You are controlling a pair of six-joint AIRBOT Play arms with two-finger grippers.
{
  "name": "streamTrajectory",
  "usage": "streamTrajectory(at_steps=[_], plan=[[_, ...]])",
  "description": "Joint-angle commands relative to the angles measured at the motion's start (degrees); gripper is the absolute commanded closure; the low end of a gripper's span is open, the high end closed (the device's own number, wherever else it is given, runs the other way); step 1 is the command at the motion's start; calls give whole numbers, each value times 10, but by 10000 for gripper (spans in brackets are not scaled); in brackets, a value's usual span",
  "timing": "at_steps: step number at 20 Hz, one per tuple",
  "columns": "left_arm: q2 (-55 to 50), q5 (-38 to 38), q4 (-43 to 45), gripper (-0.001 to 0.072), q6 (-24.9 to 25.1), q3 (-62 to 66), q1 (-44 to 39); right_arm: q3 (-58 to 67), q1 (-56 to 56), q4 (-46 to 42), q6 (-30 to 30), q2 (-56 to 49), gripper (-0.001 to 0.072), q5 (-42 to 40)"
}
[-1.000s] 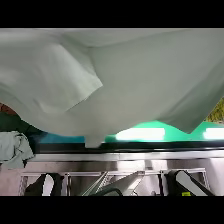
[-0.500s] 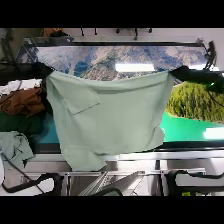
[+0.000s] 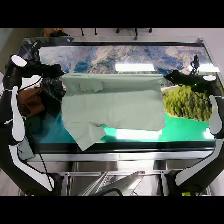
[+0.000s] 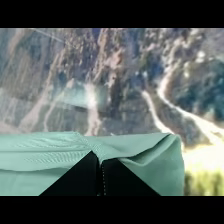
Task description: Fold the shirts.
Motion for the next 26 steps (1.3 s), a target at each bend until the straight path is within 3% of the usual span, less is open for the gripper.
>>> streamTrajectory(at_steps=[1, 6, 12, 16, 17, 18, 21, 23, 26], plan=[[-30, -42, 53, 696, -38, 27, -2, 17, -1, -64, 2, -17, 697, 33], [-30, -68, 84, 696, -49, -61, -3, -12, 7, -177, 26, -17, 697, 53], [-30, -3, 90, 695, -49, -136, -15, -27, 16, -184, 25, -22, 696, 49], [-30, -2, 90, 680, -48, -136, -25, -26, 21, -182, 25, -21, 693, 46], [-30, -21, 90, 362, -49, -123, -25, -26, 21, -182, 25, -12, 610, 50], [-30, -53, 90, 63, -63, -99, -25, -26, 20, -183, 25, 2, 442, 52], [-17, -162, 90, 61, -100, -34, -2, -26, 6, -203, 33, 70, 318, 80], [19, -201, 90, 61, -110, -56, 17, -30, -16, -243, 79, 111, 320, 118], [118, -212, 91, 61, -111, -226, 45, -116, -58, -244, 83, 172, 331, 161]])
